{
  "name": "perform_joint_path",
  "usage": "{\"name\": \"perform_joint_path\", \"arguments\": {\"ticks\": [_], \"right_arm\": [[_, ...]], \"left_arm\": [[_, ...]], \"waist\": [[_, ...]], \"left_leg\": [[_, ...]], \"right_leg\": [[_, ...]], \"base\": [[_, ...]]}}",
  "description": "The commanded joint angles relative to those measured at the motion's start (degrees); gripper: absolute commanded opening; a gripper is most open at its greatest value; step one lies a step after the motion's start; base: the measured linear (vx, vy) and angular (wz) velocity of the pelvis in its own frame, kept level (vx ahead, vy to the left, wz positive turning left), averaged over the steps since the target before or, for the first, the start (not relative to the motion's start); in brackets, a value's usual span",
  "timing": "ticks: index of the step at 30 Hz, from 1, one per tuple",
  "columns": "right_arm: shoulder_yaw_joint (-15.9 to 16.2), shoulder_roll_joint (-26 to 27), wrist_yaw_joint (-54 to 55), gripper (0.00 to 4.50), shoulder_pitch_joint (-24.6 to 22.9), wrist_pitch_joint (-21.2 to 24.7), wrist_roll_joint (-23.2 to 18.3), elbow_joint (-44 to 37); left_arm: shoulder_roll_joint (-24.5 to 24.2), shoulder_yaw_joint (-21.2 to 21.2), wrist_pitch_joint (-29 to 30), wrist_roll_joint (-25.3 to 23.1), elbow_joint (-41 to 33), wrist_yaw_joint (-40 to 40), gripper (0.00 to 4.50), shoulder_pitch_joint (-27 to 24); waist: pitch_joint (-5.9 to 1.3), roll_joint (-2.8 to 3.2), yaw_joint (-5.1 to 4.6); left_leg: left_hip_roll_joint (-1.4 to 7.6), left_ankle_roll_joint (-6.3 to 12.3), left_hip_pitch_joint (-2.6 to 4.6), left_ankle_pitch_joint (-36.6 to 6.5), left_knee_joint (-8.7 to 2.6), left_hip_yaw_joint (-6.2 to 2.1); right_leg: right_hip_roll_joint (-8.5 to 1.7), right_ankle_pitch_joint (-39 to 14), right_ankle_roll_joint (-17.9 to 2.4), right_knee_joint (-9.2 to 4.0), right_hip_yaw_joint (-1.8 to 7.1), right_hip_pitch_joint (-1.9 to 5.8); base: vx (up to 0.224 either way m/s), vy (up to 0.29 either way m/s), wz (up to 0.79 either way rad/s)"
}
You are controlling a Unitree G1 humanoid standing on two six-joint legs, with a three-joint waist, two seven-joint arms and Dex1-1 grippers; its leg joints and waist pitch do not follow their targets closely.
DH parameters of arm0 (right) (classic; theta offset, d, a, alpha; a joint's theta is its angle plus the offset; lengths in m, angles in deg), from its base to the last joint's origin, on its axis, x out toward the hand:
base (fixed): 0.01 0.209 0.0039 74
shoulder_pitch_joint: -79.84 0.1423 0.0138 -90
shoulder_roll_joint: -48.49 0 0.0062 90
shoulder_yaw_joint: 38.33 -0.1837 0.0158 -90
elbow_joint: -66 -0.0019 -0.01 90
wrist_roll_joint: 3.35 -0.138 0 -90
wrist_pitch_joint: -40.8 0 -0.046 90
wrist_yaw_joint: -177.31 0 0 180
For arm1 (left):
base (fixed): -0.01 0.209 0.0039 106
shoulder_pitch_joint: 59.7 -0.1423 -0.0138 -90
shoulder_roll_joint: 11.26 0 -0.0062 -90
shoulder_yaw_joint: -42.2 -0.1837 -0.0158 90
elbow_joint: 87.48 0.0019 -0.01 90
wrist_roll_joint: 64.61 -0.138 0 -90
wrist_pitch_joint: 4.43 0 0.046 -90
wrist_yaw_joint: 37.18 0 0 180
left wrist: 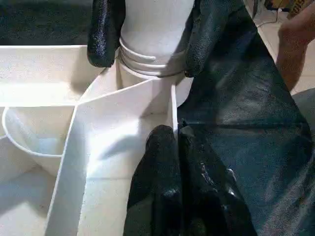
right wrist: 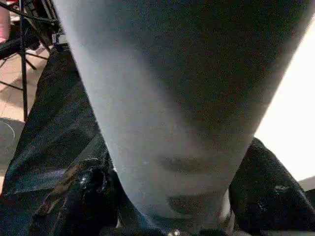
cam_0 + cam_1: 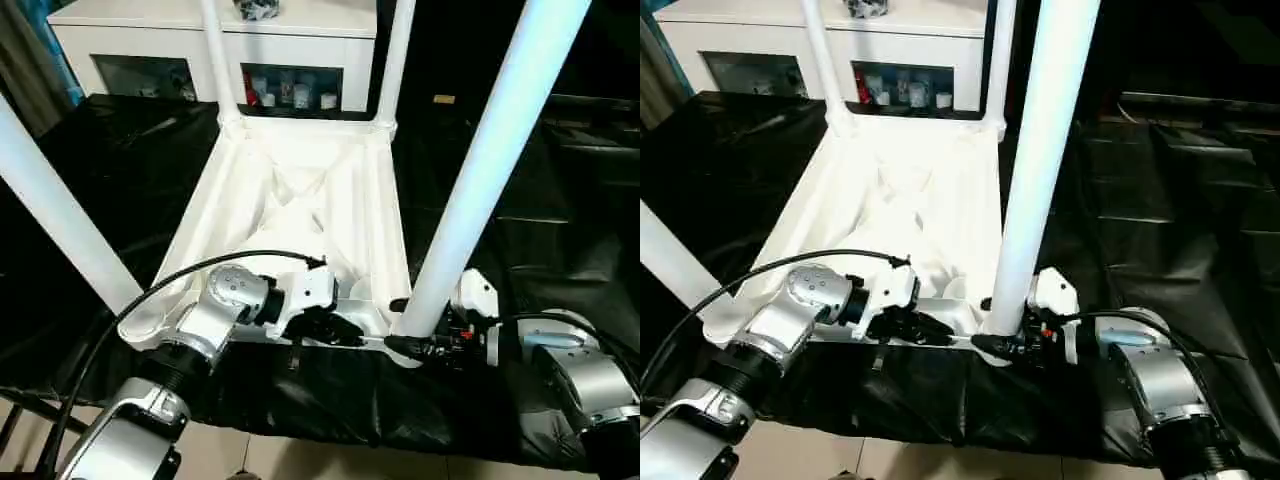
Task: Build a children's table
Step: Rotate leg to tighten
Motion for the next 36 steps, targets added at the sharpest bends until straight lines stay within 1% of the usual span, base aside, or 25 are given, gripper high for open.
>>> {"name": "perform_joint_path", "arguments": {"ticks": [1,2,3,4,5,6,8,9,11,12,14,15,17,18,20,21,22,25,26,28,29,32,33,34,36], "right_arm": [[2.5,1.4,-0.9,2.56,-1.4,1.3,-0.7,-2.1],[2.3,1.8,-0.2,2.56,-1.5,1.5,-0.9,-2.2],[2.2,2.0,0.1,2.56,-1.6,1.6,-0.9,-2.2],[0.8,4.5,5.6,2.56,-1.7,1.5,-0.4,-1.1],[0.3,5.4,7.3,2.56,-1.8,1.2,-0.2,-0.7],[-0.3,6.7,10.4,2.56,-1.7,1.2,0.5,-0.1],[-1.3,9.4,16.5,2.55,-1.6,1.6,1.8,1.0],[-1.4,9.8,17.3,2.54,-1.6,1.7,2.0,1.1],[-2.8,14.9,28.2,2.54,-0.8,2.3,4.6,3.6],[-3.1,16.3,30.9,2.54,-0.5,2.5,5.1,4.2],[-3.7,18.7,35.2,2.54,0.2,3.4,5.7,5.2],[-3.9,19.7,36.8,2.54,0.4,3.8,5.9,5.5],[-4.1,21.4,39.5,2.54,1.0,4.2,6.4,5.9],[-4.4,23.2,42.1,2.54,1.8,4.8,6.5,6.4],[-4.4,26.2,46.1,2.54,3.3,4.9,7.3,7.1],[-4.2,26.7,46.6,2.54,3.5,4.5,7.6,7.1],[-3.8,27.3,47.2,3.10,3.7,3.6,8.2,6.9],[-3.7,27.4,47.4,3.24,3.8,2.7,8.6,6.7],[-3.6,26.2,45.3,3.30,3.5,1.9,8.4,6.1],[-3.7,24.9,43.1,3.59,3.2,1.7,7.7,5.6],[-4.0,23.6,41.0,3.68,2.8,1.7,6.8,4.9],[-4.0,22.2,39.1,3.82,2.6,1.1,6.5,4.4],[-3.9,21.1,38.1,4.08,2.4,0.6,6.7,4.1],[-3.9,20.2,37.3,4.08,2.4,0.0,7.0,3.9],[-3.4,16.4,30.5,4.08,1.6,0.3,5.7,1.9]], "left_arm": [[0.1,-0.9,1.4,-0.9,1.2,-1.8,0.00,-1.2],[0.1,-0.7,1.7,-0.9,1.2,-2.1,0.00,-1.2],[0.2,-0.7,1.8,-0.8,1.2,-2.2,0.00,-1.2],[1.1,-0.2,3.0,-1.1,1.4,-5.0,0.00,-1.0],[1.4,0.0,3.3,-1.2,1.5,-6.0,0.00,-0.9],[2.1,0.1,4.0,-1.4,1.5,-7.3,0.00,-0.9],[3.6,0.3,5.4,-2.0,1.7,-10.8,0.00,-0.7],[3.8,0.4,5.6,-2.1,1.7,-11.2,0.00,-0.7],[7.3,0.5,8.3,-3.2,2.1,-17.3,0.00,-0.4],[8.3,0.5,8.9,-3.4,2.3,-18.8,0.00,-0.3],[10.5,0.8,10.1,-3.1,2.1,-21.2,0.00,-0.4],[11.4,1.0,10.7,-3.0,2.0,-22.2,0.00,-0.4],[12.8,1.0,11.7,-2.7,1.6,-23.4,0.00,-0.5],[13.9,0.6,12.0,-3.0,1.3,-24.3,0.00,-0.7],[14.7,-0.8,12.0,-3.9,0.4,-24.6,0.00,-1.6],[14.6,-1.0,12.0,-4.2,0.2,-24.5,0.00,-1.9],[14.4,-1.2,12.0,-4.5,-0.3,-24.4,0.00,-2.3],[14.0,-0.8,12.0,-4.6,-0.2,-24.8,0.00,-2.3],[13.0,-0.3,11.2,-4.4,0.1,-24.2,0.00,-2.2],[12.1,0.0,10.1,-4.1,0.0,-23.1,0.00,-2.3],[11.3,0.2,9.9,-3.7,-0.3,-22.0,0.00,-2.5],[10.4,0.2,9.6,-3.5,-0.7,-21.1,0.00,-2.6],[9.9,0.3,9.6,-3.1,-1.0,-20.3,0.00,-2.7],[9.4,0.5,9.6,-2.8,-1.2,-19.5,0.00,-2.8],[7.2,0.7,9.2,-1.3,-3.1,-15.3,0.00,-3.4]], "waist": [[-2.10,-0.79,-0.15],[-2.09,-0.97,-0.19],[-2.09,-0.92,-0.18],[-1.90,-0.53,-0.24],[-1.69,-0.76,-0.50],[-1.62,-0.78,-0.61],[-1.27,-0.83,-1.19],[-1.26,-0.86,-1.43],[-0.91,-0.65,-1.99],[-0.86,-0.67,-2.21],[-0.81,-0.76,-2.54],[-0.77,-0.85,-2.73],[-0.82,-0.85,-2.91],[-0.81,-1.05,-3.13],[-0.90,-1.03,-3.52],[-0.91,-0.91,-3.62],[-0.96,-0.88,-3.64],[-1.05,-0.82,-3.79],[-1.08,-1.06,-3.86],[-1.14,-0.90,-3.64],[-1.28,-1.02,-3.55],[-1.41,-0.98,-3.20],[-1.51,-1.03,-3.02],[-1.43,-1.10,-3.06],[-1.51,-1.12,-2.98]], "left_leg": [[1.86,6.01,0.17,-11.0,-3.55,0.18],[1.86,5.83,0.17,-11.3,-3.59,0.17],[1.83,5.73,0.18,-11.4,-3.60,0.18],[1.88,5.29,0.16,-12.1,-3.82,0.10],[1.80,4.57,0.07,-13.5,-4.04,0.07],[1.78,4.02,0.09,-14.5,-4.19,-0.02],[1.66,1.81,0.23,-17.8,-4.64,-0.30],[1.61,1.39,0.24,-18.4,-4.70,-0.37],[1.57,0.47,0.49,-21.5,-4.84,-0.49],[1.43,-0.13,0.51,-22.7,-4.92,-0.65],[1.36,-0.54,0.33,-23.6,-5.16,-1.04],[1.30,-0.51,0.28,-24.1,-5.16,-1.11],[1.28,-0.10,0.54,-24.4,-5.18,-1.17],[1.25,0.25,0.32,-24.1,-5.26,-1.18],[1.28,0.21,0.10,-23.4,-5.36,-1.15],[1.28,0.22,-0.13,-23.0,-5.43,-1.22],[1.35,0.24,-0.14,-22.7,-5.43,-1.22],[1.38,0.69,0.10,-22.5,-5.34,-0.98],[1.41,0.90,0.01,-21.9,-5.34,-0.89],[1.48,1.41,0.13,-20.8,-5.21,-0.66],[1.45,1.97,-0.08,-19.5,-5.10,-0.59],[1.52,3.10,-0.16,-16.7,-4.87,-0.37],[1.50,3.51,-0.12,-15.3,-4.73,-0.29],[1.50,3.97,-0.17,-14.6,-4.67,-0.17],[1.45,4.65,-0.27,-13.5,-4.48,-0.14]], "right_leg": [[-2.13,-9.0,-14.4,-3.28,1.48,2.58],[-2.11,-9.2,-14.3,-3.30,1.46,2.62],[-2.12,-9.3,-14.3,-3.32,1.47,2.60],[-2.21,-10.5,-14.2,-3.46,1.48,2.45],[-2.17,-13.0,-13.6,-3.81,1.46,2.39],[-2.26,-15.0,-13.1,-4.00,1.46,2.37],[-2.30,-21.7,-10.9,-4.68,1.51,2.01],[-2.24,-22.9,-10.3,-4.77,1.48,1.99],[-2.21,-27.1,-8.9,-5.34,1.55,1.40],[-2.27,-29.6,-8.0,-5.58,1.45,1.29],[-2.30,-32.2,-6.3,-5.83,1.29,1.37],[-2.27,-33.0,-5.5,-6.01,1.31,1.24],[-2.20,-32.4,-5.5,-6.22,1.41,0.98],[-2.19,-31.6,-5.7,-6.26,1.38,1.11],[-2.13,-29.7,-6.3,-6.06,1.41,1.09],[-2.20,-29.0,-6.4,-5.92,1.41,1.30],[-2.23,-28.4,-6.4,-5.90,1.44,1.33],[-2.14,-26.0,-7.2,-5.83,1.57,1.23],[-2.09,-24.8,-7.6,-5.77,1.59,1.30],[-2.04,-21.8,-8.6,-5.59,1.73,1.30],[-2.04,-19.8,-9.1,-5.32,1.72,1.68],[-2.15,-16.4,-10.4,-4.98,1.71,1.97],[-2.22,-15.3,-10.9,-4.83,1.70,2.07],[-2.19,-14.7,-11.1,-4.80,1.75,2.04],[-2.19,-14.0,-11.4,-4.58,1.68,2.27]], "base": [[0.000,0.000,0.00],[0.000,0.000,0.00],[0.000,0.000,0.00],[0.000,0.000,0.00],[0.000,0.000,0.00],[0.000,0.000,0.00],[0.000,0.000,0.00],[0.000,0.000,0.00],[0.000,0.000,0.00],[0.000,0.000,0.00],[0.000,0.000,0.00],[0.000,0.000,0.00],[0.000,0.000,0.00],[0.000,0.000,0.00],[0.000,0.000,0.00],[0.000,0.000,0.00],[0.000,0.000,0.00],[0.000,0.000,0.00],[0.000,0.000,0.00],[0.000,0.000,0.00],[0.000,0.000,0.00],[0.000,0.000,0.00],[0.000,0.000,0.00],[0.000,0.000,0.00],[0.000,0.000,0.00]]}}
